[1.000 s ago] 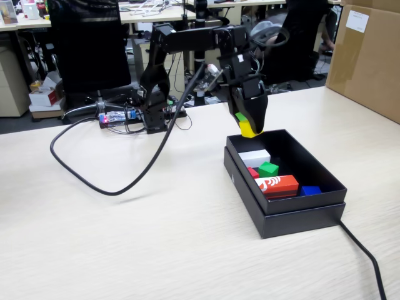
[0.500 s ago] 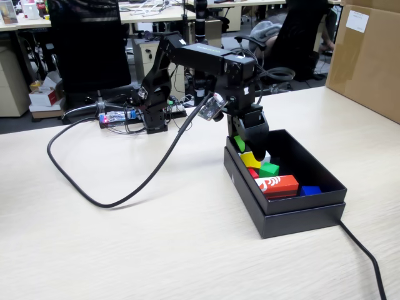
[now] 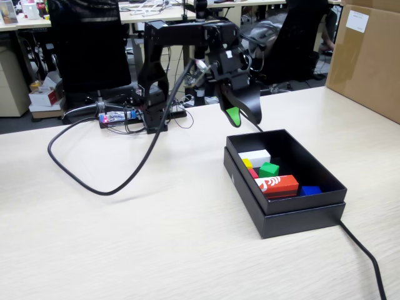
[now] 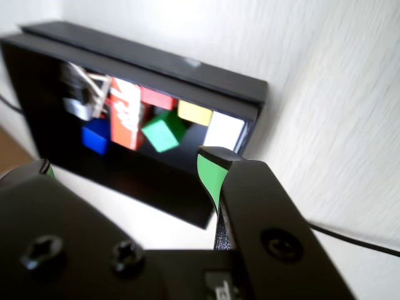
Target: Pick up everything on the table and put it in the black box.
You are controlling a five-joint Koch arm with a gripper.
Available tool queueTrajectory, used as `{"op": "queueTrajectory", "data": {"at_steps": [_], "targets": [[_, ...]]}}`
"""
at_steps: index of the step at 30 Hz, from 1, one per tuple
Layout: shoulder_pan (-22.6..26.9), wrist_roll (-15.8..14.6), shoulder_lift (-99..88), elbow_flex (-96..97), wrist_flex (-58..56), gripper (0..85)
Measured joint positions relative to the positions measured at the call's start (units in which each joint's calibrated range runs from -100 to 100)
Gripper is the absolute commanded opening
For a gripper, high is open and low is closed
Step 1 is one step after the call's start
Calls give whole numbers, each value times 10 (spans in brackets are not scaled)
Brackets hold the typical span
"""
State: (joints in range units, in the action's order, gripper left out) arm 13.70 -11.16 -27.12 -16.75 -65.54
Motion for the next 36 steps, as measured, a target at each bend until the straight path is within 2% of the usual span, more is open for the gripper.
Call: {"op": "queueTrajectory", "data": {"at_steps": [5, 12, 17, 22, 28, 36], "targets": [[-40, 7, -124, 88, 0, 488], [-135, 58, -326, 343, 64, 492], [-164, 83, -441, 523, 136, 493], [-169, 96, -539, 685, 250, 495], [-158, 95, -616, 823, 350, 485], [-145, 94, -707, 1006, 537, 480]]}}
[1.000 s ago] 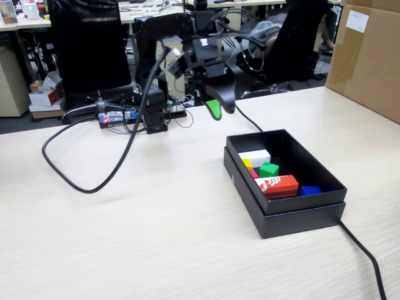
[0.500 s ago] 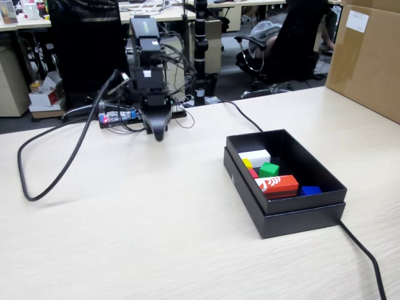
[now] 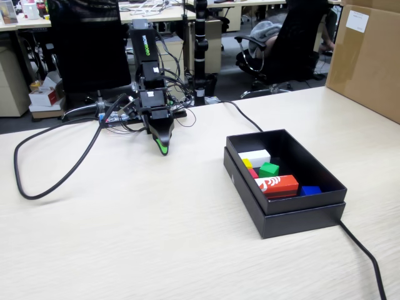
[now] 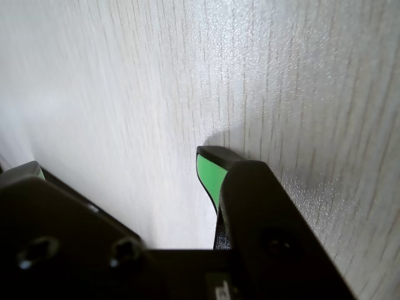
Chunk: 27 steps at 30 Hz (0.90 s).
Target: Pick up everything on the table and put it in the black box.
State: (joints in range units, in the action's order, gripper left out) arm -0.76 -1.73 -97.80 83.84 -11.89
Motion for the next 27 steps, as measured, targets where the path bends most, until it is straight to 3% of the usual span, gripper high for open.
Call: {"op": "queueTrajectory", "data": {"at_steps": [7, 27], "targets": [[8, 4, -17, 120, 179, 477], [23, 3, -13, 129, 181, 487]]}}
